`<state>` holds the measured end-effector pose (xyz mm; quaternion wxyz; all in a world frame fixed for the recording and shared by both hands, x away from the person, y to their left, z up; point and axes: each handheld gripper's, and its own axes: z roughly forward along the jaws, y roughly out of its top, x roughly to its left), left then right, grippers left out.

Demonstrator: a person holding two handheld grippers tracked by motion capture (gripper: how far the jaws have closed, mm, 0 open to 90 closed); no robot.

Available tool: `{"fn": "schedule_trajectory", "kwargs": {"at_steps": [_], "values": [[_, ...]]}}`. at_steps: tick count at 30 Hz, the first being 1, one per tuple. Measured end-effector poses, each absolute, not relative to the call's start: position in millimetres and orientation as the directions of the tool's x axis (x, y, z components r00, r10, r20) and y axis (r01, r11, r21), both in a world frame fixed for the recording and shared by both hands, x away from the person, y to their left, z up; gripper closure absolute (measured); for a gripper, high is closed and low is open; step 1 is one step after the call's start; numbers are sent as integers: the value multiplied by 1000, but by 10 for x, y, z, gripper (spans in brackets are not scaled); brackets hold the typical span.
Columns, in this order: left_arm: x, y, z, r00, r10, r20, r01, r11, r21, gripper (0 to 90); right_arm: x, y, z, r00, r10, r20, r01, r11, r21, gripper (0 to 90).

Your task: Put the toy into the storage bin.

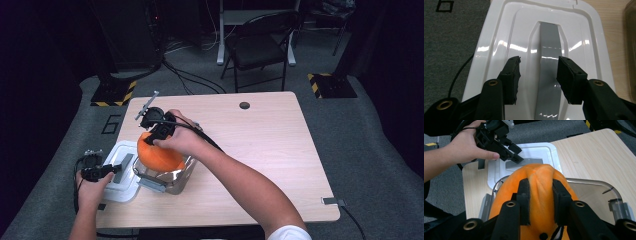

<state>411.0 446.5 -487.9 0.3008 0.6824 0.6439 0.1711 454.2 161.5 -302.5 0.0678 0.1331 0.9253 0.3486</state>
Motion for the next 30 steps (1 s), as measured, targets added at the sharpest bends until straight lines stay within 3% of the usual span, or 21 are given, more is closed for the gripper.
{"fn": "schedule_trajectory", "kwargs": {"at_steps": [30], "values": [[4120,4458,-4894,107,983,-151,782,11,623,528,4533,1623,-3403,-951,310,2,237,722,650,690]]}}
